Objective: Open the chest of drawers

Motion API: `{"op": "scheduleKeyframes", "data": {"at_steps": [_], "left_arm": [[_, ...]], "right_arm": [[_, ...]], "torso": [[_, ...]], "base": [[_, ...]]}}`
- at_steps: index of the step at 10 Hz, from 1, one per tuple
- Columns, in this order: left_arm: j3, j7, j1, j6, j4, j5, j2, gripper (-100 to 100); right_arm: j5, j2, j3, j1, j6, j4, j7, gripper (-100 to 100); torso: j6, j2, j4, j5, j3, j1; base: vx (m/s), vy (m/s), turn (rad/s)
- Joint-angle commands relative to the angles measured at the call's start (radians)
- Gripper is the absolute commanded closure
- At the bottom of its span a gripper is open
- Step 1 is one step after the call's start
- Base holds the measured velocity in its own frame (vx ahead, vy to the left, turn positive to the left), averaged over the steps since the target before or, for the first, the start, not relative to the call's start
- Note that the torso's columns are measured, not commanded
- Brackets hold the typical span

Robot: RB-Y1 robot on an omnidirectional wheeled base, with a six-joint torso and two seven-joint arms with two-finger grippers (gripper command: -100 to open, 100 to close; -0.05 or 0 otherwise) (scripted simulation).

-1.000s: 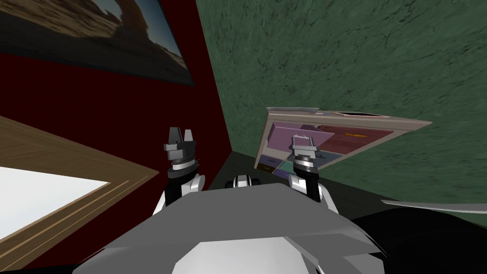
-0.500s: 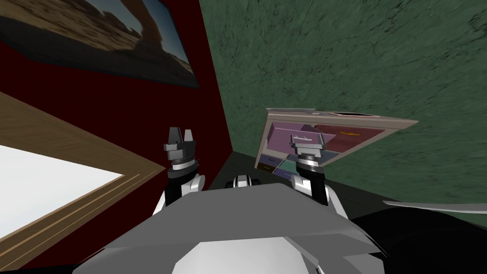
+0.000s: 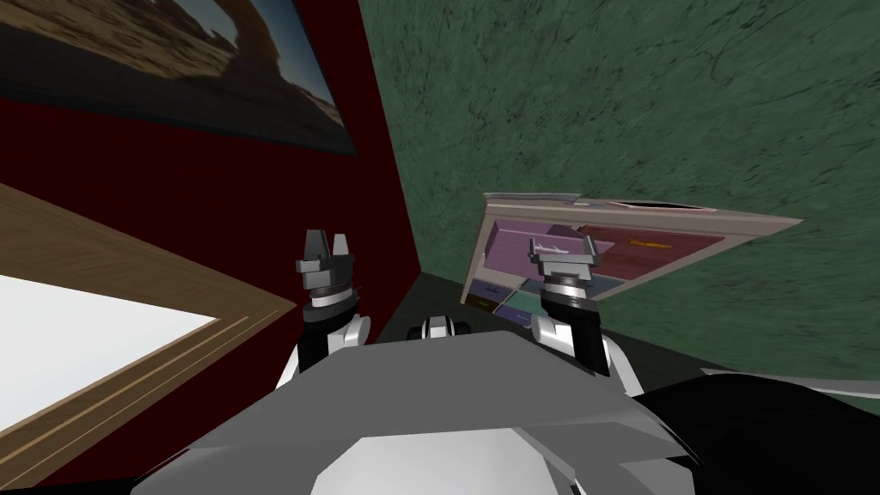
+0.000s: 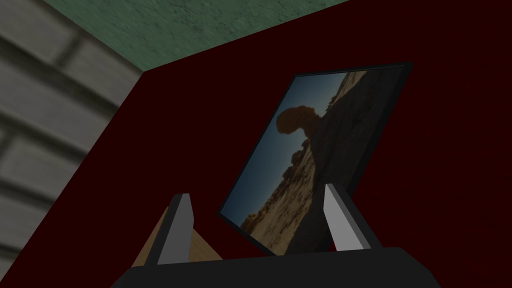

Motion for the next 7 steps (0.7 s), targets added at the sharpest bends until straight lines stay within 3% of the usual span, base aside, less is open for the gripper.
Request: {"op": "scheduleKeyframes", "data": {"at_steps": [1, 2, 7], "left_arm": [[0.000, 0.000, 0.000, 0.000, 0.000, 0.000, 0.000, 0], [0.000, 0.000, 0.000, 0.000, 0.000, 0.000, 0.000, 0], [0.000, 0.000, 0.000, 0.000, 0.000, 0.000, 0.000, 0]], "right_arm": [[-0.003, 0.002, 0.001, 0.008, 0.001, -0.016, 0.001, -100], [-0.003, 0.003, 0.001, 0.009, 0.001, -0.018, 0.001, 0], [-0.003, 0.003, 0.000, 0.009, 0.001, -0.018, 0.001, 0]], "torso": [[-0.001, -0.004, -0.003, -0.002, -0.002, -0.001], [-0.003, -0.008, -0.005, -0.003, -0.004, -0.001], [-0.003, -0.009, -0.006, -0.003, -0.005, -0.001]], "base": [[0.000, 0.000, 0.000], [0.000, 0.000, 0.000], [0.000, 0.000, 0.000]]}}
